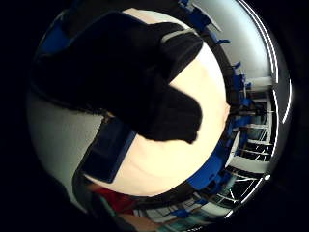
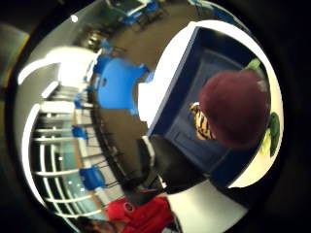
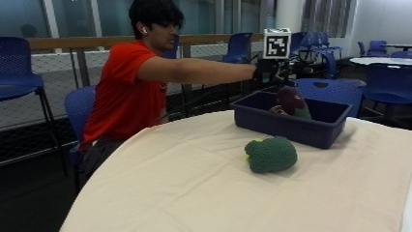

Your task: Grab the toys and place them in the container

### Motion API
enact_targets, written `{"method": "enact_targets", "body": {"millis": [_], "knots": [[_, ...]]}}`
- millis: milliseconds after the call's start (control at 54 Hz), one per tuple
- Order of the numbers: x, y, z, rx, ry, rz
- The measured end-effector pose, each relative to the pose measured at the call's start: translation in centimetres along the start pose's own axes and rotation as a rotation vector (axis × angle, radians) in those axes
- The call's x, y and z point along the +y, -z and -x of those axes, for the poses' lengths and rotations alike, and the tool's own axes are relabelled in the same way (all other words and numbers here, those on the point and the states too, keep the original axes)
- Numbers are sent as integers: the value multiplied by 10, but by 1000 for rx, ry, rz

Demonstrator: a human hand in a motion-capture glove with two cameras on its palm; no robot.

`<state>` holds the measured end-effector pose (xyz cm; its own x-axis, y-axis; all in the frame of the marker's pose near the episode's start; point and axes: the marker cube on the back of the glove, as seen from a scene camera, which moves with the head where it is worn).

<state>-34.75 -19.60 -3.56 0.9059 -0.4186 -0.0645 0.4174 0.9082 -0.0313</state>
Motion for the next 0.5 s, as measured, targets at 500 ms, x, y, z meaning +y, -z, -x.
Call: {"method": "enact_targets", "body": {"millis": [500], "knots": [[51, -18, -136, -8, -273, -21]]}}
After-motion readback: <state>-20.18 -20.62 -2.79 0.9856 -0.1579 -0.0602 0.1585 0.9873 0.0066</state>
